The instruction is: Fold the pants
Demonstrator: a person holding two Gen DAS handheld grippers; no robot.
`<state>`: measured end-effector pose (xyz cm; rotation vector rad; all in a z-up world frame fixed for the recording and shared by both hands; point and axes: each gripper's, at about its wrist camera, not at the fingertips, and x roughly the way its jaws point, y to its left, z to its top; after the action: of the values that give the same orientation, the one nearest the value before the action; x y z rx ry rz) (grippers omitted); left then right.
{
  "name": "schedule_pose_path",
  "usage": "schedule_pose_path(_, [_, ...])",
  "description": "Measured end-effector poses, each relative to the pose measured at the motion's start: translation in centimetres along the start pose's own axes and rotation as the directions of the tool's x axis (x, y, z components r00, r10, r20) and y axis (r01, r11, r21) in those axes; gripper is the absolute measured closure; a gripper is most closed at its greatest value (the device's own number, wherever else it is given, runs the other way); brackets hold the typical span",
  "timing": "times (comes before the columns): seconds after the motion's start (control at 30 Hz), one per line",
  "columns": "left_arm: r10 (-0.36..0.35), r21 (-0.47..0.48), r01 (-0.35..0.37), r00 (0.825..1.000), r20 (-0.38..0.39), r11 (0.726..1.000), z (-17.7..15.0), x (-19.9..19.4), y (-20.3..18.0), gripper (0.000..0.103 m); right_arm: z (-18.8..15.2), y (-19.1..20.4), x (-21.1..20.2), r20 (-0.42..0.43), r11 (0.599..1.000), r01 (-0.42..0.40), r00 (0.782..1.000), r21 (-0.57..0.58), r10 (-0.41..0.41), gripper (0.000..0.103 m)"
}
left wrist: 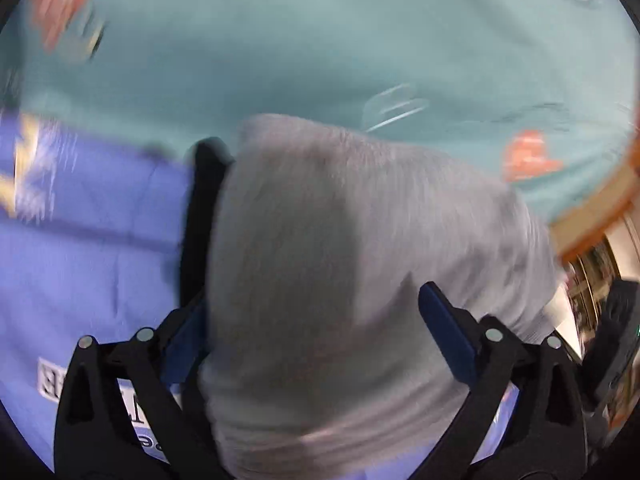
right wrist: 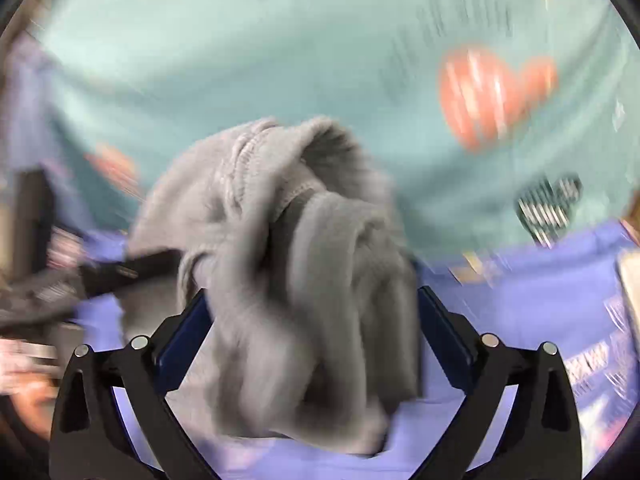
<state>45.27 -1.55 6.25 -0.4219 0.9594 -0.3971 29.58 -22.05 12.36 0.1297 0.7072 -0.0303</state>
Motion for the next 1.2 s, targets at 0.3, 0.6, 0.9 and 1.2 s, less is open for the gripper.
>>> schedule_pose_path(0.3, [-0.101, 0.059, 0.090, 0.971, 0.215, 0.994, -4.7, -13.1, 1.0, 0.002, -3.8, -0.4, -10.1, 0.255, 0.989, -0.149, 0.956, -0.016, 0.148, 0.007])
schedule_pose_path(0.6, [0.079, 0.233, -0.155, 0.948, 0.308, 0.960, -26.8, -22.6, -2.0, 0.002, -23.4, -1.3, -22.9, 0.251, 0.988, -0.020, 0.966, -0.154, 0.059, 0.001])
schedule_pose_path(0.9, [0.224, 0.241, -0.327, 0.901, 0.372, 0.914, -38.4, -22.0, -0.7, 0.002, -36.2, -4.5, -21.9, 0.223, 0.998, 0.045, 0.974, -0.044, -0.034, 0.001])
schedule_pose_path(1.2, [0.242, 0.247, -0.378, 0.862, 0.445, 0.893, -41.3, -22.0, -0.5, 0.002, -38.2, -4.1, -22.5, 0.307, 0.995, 0.083, 0.950, -0.059, -0.061, 0.001])
